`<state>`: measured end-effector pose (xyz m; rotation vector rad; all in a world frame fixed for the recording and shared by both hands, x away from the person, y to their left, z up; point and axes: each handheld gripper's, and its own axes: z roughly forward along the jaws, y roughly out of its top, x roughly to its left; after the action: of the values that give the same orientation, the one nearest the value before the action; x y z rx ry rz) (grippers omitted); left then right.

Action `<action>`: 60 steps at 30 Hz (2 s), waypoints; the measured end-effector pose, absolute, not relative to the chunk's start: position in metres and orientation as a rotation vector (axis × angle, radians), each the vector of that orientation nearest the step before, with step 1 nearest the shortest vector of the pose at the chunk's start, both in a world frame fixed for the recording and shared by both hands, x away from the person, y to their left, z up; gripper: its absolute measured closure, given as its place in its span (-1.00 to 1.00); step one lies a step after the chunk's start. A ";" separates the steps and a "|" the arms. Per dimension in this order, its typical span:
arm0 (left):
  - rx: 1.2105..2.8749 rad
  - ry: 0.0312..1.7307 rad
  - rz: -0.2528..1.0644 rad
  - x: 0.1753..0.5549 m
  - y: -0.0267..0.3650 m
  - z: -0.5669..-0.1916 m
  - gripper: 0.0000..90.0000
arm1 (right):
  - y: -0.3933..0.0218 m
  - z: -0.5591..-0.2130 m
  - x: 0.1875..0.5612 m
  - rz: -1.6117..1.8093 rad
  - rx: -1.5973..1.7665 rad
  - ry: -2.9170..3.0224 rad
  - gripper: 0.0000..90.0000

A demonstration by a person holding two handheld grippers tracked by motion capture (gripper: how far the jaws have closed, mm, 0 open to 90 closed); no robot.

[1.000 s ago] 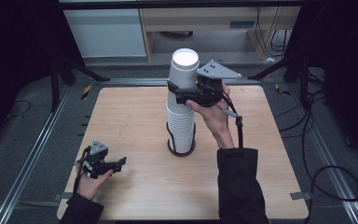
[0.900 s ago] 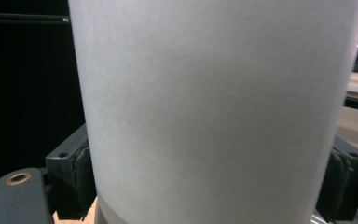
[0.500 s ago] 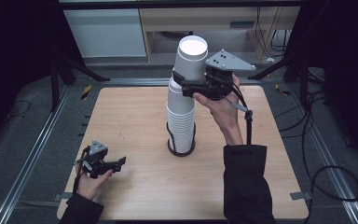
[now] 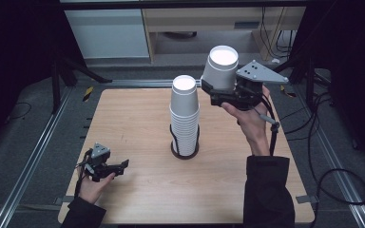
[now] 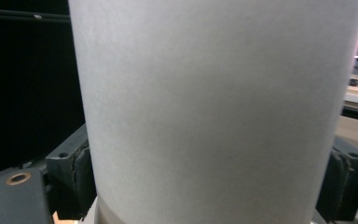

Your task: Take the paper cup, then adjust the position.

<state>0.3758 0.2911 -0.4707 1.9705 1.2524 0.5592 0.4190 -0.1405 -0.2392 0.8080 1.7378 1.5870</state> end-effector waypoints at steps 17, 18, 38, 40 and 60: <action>1.981 1.245 0.547 0.376 0.289 -0.472 -0.66 | -0.183 -0.301 0.396 1.492 0.885 1.838 -0.71; 1.981 1.245 0.547 0.376 0.289 -0.472 -0.66 | -0.183 -0.301 0.396 1.492 0.885 1.838 -0.71; 1.985 1.207 0.528 0.373 0.286 -0.468 -0.66 | -0.201 -0.363 0.382 1.407 0.944 1.976 -0.71; 1.984 1.196 0.522 0.373 0.285 -0.466 -0.66 | -0.199 -0.369 0.381 1.397 0.939 2.001 -0.71; 2.044 1.004 0.425 0.363 0.263 -0.452 -0.63 | -0.154 -0.398 0.381 1.374 0.743 2.278 -0.71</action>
<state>0.3633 0.2634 -0.4522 2.0436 1.0044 0.4246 0.3814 -0.1545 -0.3977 0.7431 2.2785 1.3740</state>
